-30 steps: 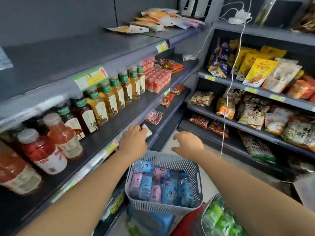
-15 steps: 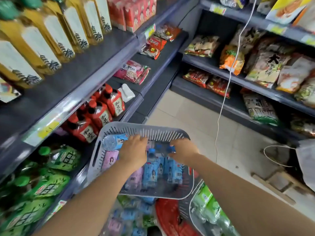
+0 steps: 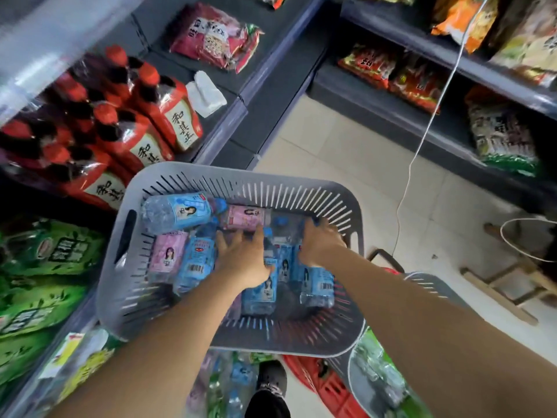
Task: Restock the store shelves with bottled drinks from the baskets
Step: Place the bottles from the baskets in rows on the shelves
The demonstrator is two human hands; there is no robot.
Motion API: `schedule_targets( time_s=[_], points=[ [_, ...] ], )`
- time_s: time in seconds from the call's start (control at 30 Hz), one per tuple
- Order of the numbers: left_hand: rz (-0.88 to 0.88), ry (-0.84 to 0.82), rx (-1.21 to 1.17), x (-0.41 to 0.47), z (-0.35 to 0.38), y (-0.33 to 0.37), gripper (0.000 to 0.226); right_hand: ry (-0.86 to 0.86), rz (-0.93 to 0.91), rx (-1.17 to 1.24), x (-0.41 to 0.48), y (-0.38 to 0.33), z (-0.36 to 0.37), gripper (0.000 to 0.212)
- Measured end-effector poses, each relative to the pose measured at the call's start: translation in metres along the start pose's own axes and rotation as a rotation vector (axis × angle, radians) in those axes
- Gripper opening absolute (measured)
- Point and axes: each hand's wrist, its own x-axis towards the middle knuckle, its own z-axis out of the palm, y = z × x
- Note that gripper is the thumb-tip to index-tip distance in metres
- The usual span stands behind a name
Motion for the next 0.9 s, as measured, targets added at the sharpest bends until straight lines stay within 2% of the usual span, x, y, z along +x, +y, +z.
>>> schedule_targets(
  time_s=[0.1,0.2,0.3,0.37,0.5,0.57,0.7,0.8,0.9],
  points=[
    [-0.018,-0.027,-0.119,0.003,-0.002,0.005,0.109,0.028,0.004,0.122,0.006,-0.002,-0.001,0.052],
    [0.049,-0.041,-0.128,-0.005,-0.002,0.012,0.096,-0.101,0.03,0.226,0.002,-0.001,0.003,0.058],
    [0.038,-0.02,-0.405,-0.017,-0.004,0.006,0.085,-0.171,0.061,0.463,-0.009,0.002,0.007,0.065],
    [0.056,0.005,-0.572,-0.023,-0.008,-0.001,0.073,-0.137,0.005,0.501,-0.018,0.001,0.005,0.065],
    [0.094,0.018,-0.738,-0.038,-0.024,-0.013,0.059,-0.061,-0.11,0.474,-0.036,-0.004,-0.006,0.057],
    [0.051,0.03,-0.795,-0.048,-0.037,-0.023,0.058,-0.052,-0.148,0.516,-0.047,-0.009,-0.017,0.056],
    [-0.008,0.087,-0.869,-0.076,-0.07,-0.043,0.071,0.005,-0.218,0.669,-0.074,-0.027,-0.051,0.046],
    [0.016,0.156,-0.927,-0.107,-0.101,-0.057,0.059,0.041,-0.296,0.799,-0.102,-0.047,-0.079,0.038],
    [0.039,0.221,-1.007,-0.138,-0.128,-0.071,0.052,0.228,-0.363,0.8,-0.135,-0.071,-0.096,0.03]
  ],
)
